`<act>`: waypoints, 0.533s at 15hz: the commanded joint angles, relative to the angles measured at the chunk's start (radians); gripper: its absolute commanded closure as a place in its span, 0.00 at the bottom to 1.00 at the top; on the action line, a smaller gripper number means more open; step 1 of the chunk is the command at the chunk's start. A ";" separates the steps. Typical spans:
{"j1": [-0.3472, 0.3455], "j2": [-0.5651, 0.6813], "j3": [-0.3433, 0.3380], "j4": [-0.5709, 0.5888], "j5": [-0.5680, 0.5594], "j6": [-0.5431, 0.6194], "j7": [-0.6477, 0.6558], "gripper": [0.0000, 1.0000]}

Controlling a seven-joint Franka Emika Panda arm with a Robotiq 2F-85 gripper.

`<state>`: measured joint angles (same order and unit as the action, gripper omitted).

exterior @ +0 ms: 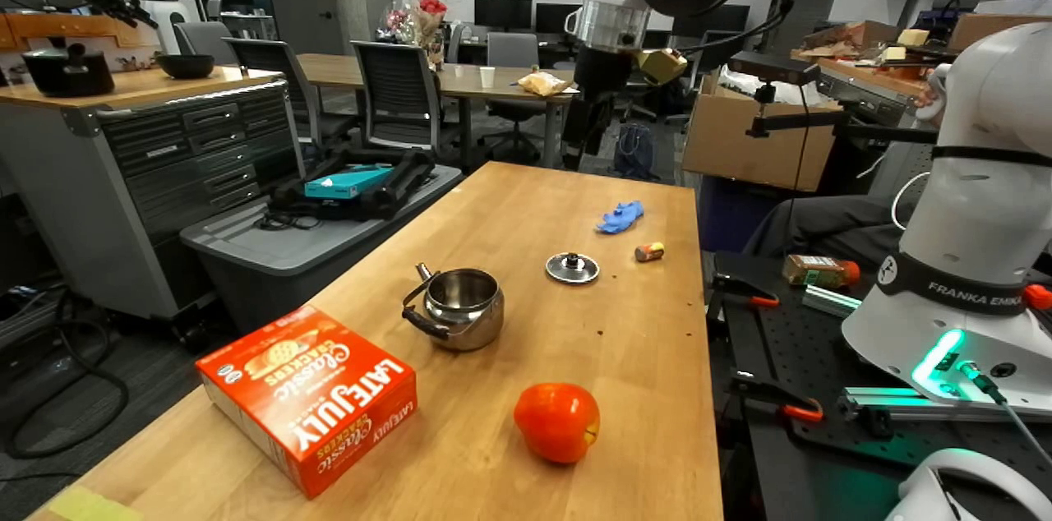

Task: Pick up the lid and put it on the kettle

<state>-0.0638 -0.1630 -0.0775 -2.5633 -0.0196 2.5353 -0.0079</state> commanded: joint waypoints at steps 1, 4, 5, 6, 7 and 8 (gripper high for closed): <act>-0.011 0.114 -0.005 0.042 -0.012 0.076 -0.014 0.00; -0.008 0.189 -0.011 0.068 0.028 0.101 -0.057 0.00; -0.009 0.214 -0.012 0.082 0.049 0.095 -0.080 0.00; -0.012 0.236 -0.011 0.097 0.062 0.087 -0.096 0.00; -0.015 0.255 -0.009 0.111 0.078 0.079 -0.113 0.00; -0.019 0.275 -0.007 0.127 0.090 0.071 -0.131 0.00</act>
<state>-0.0672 0.0426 -0.0861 -2.5031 0.0210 2.6202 -0.0645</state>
